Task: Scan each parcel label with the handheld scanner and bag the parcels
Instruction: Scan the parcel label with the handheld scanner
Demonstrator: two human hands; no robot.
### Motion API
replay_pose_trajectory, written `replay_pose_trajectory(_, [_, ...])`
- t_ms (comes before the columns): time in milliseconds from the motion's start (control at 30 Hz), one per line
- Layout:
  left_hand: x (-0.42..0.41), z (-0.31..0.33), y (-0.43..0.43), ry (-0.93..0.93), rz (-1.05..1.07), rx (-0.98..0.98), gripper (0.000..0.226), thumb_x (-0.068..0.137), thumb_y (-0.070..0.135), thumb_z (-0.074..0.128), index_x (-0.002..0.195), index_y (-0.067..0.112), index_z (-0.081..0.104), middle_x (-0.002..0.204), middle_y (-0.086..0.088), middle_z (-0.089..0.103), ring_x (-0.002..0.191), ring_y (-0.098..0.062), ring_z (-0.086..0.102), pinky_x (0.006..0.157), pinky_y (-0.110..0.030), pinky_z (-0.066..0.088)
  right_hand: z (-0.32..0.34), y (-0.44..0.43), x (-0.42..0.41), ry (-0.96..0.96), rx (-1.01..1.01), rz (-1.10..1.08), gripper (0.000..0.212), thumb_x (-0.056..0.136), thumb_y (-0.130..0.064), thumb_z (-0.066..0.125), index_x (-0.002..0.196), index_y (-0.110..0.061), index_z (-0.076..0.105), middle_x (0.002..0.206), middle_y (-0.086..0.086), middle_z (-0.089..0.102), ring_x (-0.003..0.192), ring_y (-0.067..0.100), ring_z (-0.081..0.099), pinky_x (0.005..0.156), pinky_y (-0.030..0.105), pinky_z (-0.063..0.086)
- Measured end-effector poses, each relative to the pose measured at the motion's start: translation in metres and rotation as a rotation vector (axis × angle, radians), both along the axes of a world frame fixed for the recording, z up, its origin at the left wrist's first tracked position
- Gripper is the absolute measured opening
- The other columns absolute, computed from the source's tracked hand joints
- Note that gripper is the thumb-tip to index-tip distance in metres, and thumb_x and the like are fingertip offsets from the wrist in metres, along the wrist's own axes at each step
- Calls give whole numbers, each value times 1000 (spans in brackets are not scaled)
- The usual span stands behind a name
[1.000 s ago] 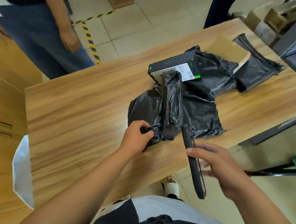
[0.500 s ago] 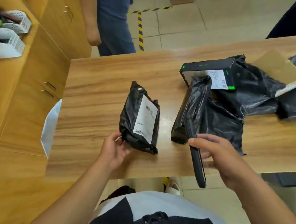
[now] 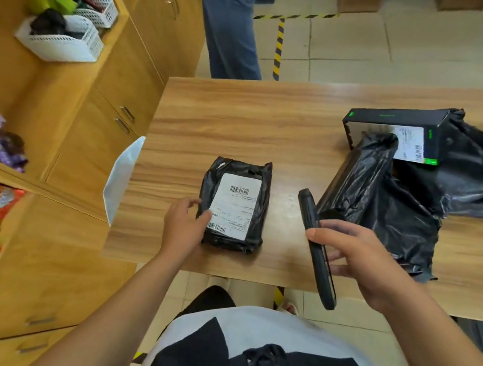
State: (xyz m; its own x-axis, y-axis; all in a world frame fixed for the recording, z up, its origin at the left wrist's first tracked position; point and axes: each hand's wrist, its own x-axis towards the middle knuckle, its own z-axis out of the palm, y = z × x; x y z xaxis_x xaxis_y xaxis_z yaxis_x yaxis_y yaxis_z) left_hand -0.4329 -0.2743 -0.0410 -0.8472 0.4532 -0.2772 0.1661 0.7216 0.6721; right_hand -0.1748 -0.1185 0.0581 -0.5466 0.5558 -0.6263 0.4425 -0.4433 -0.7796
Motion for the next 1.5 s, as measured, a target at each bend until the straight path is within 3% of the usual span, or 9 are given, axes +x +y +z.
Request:
replay_pose_trajectory(133, [16,-6,49,212,-353,-431,94,72,79,59,143,19,42,145,-8,45,132,-32,39,107,-45,32,4,-7,-7,-27,10,-55,24,76,-33,83,97,-24,76,78,-6,79,52,2,67,46,15,51])
replay_pose_trajectory(300, [22,-23,85,165,-412,-643,128,64,85,60,155,9,10,155,-16,25,139,-37,27,114,-46,20,16,-15,-16,-30,25,-129,38,62,-39,88,95,-24,76,83,-5,80,55,4,68,49,21,53])
replay_pose_trajectory(567, [-30,-25,90,308,-971,-655,111,71,52,73,155,27,5,161,-7,10,146,-37,11,115,-53,14,29,-27,-43,-58,36,-231,31,50,-49,89,78,-52,78,84,-16,79,58,-1,67,67,33,48])
replay_pose_trajectory(767, [-99,-21,84,670,-1406,-490,71,98,10,44,149,54,20,166,-3,5,149,-33,8,118,-50,3,34,-35,-69,-126,36,-250,26,53,-48,91,75,-53,77,86,-23,77,80,5,70,78,40,51])
replay_pose_trajectory(933, [-127,-21,72,542,-1027,-160,56,88,12,56,141,32,51,149,-3,45,134,-28,36,106,-41,24,28,-41,-91,-252,60,-233,95,45,-54,91,131,-22,66,130,3,68,117,27,64,102,52,52])
replay_pose_trajectory(1000, [-119,-24,66,408,-877,-170,53,91,41,56,141,26,49,148,-5,45,135,-28,36,108,-43,26,25,-42,-101,-313,97,-182,103,47,-57,89,139,-22,60,125,1,67,108,22,66,83,38,59])
replay_pose_trajectory(1100, [-96,-33,62,296,-803,-378,98,75,83,48,151,24,29,157,-7,28,143,-28,22,112,-46,19,24,-39,-117,-439,166,-17,97,61,-52,90,145,-21,53,98,-12,61,78,7,66,46,14,51])
replay_pose_trajectory(1267, [-84,-42,67,248,-804,-371,111,71,79,60,155,22,13,162,-12,7,148,-28,4,116,-48,10,14,-24,-141,-851,548,444,87,55,-71,77,124,-19,63,113,0,70,86,21,68,81,41,59])
replay_pose_trajectory(1500, [-115,-46,78,166,-1067,-326,115,73,63,73,158,27,4,166,0,-8,151,-18,-11,120,-49,-5,20,-16,-164,-999,567,637,57,55,-71,77,77,-20,61,65,-3,64,61,17,61,50,28,36])
